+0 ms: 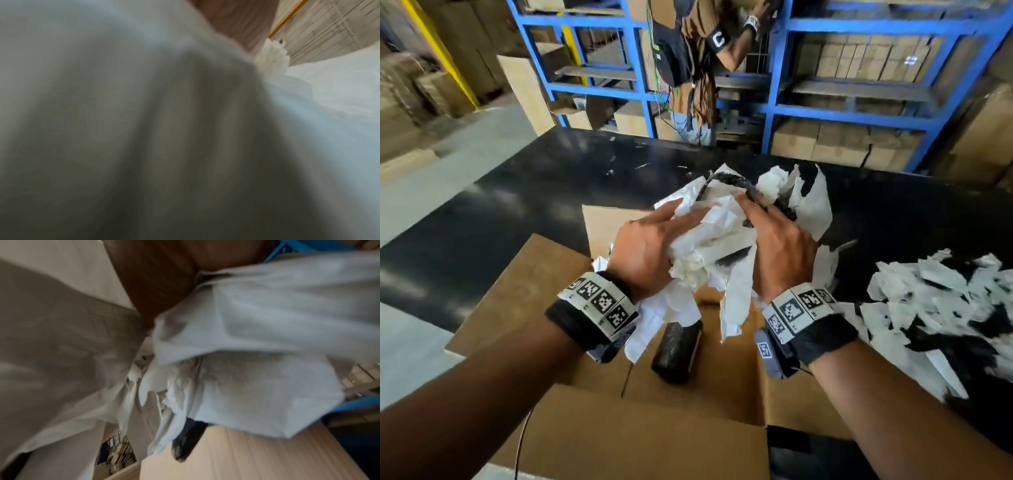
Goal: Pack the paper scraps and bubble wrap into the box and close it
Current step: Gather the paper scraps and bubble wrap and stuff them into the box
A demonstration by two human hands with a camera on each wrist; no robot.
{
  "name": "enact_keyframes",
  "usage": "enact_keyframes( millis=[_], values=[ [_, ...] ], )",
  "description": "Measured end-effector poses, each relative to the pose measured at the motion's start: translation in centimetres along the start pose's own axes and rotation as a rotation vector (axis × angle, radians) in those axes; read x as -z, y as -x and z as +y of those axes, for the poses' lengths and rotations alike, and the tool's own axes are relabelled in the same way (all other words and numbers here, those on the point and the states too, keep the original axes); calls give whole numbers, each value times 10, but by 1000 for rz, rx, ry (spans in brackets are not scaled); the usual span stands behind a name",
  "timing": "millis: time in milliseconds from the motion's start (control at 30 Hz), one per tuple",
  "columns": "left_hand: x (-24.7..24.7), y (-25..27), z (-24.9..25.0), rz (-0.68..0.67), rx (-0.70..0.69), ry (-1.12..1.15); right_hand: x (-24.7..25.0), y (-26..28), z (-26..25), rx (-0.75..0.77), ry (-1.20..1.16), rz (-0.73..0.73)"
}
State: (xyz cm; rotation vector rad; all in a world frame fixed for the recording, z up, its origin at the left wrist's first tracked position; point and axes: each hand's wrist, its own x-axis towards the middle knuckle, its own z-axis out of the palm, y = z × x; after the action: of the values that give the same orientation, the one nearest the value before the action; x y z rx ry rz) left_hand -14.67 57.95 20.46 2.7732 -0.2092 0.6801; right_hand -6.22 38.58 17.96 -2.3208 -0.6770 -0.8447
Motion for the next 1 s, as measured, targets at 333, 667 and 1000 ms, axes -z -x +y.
enact_keyframes(
  millis=[333,667,1000],
  values=[
    [-63,113,-90,-435,91,-22,-72,104,-46,-137,63,-567],
    [-96,94,-142,-914,571,-187,-137,87,-31,-569,83,-1312],
    [-104,69,-147,-1095,441,-174,-115,58,-25,-327,302,-1400]
  ],
)
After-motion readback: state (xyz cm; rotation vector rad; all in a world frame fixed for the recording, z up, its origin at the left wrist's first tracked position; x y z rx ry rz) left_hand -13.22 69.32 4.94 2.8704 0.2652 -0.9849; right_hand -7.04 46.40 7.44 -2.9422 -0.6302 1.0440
